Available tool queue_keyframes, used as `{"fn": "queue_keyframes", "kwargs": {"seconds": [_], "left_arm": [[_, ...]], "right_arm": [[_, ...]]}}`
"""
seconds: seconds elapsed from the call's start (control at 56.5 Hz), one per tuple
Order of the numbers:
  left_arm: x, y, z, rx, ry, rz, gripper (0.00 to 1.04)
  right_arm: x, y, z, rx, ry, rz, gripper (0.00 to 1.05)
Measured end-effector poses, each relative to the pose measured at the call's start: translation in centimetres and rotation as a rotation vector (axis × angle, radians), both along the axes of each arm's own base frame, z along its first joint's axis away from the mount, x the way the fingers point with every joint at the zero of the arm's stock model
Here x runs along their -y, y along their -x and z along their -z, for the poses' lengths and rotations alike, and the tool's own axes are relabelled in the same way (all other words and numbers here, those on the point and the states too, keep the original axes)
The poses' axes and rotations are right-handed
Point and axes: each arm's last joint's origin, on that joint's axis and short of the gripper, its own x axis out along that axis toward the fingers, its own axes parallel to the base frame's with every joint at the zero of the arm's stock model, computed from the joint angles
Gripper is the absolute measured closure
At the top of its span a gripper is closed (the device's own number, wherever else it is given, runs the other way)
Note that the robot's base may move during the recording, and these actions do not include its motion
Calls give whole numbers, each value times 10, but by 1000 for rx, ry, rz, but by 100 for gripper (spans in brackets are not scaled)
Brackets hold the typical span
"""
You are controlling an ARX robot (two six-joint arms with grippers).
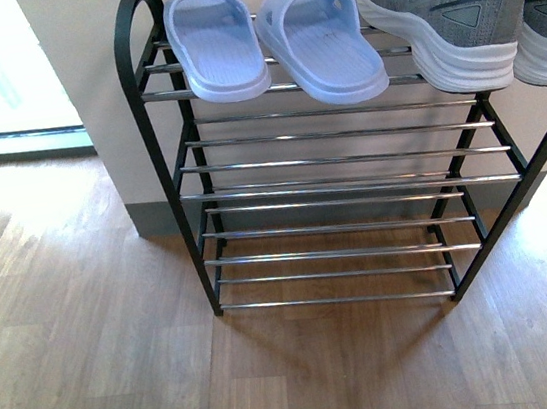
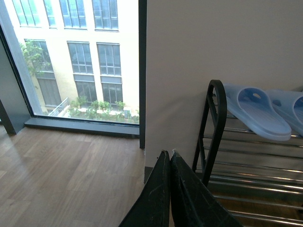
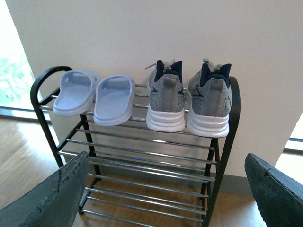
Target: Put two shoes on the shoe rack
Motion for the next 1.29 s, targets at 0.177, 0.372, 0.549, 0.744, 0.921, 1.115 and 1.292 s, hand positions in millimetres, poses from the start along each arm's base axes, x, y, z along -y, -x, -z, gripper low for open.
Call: {"fn": "queue_keyframes", "kwargs": {"seconds": [0.177,0.372,0.549,0.744,0.921,1.115,1.292], "left_arm": [[0,4,0,0,0,0,104],[0,14,5,-35,-1,0,104],[0,17,4,-19,0,-2,104],[0,17,4,-18,0,-1,95],[0,17,4,-18,0,-1,63],[0,17,4,-17,0,-1,29],[0,17,4,-17,-2,-1,9]], "right_arm": [[0,0,0,0,0,0,9],[0,0,0,0,0,0,9],[0,0,0,0,0,0,9],[0,0,0,0,0,0,9],[0,0,0,0,0,0,9],[0,0,0,0,0,0,9],[0,0,0,0,0,0,9]]}}
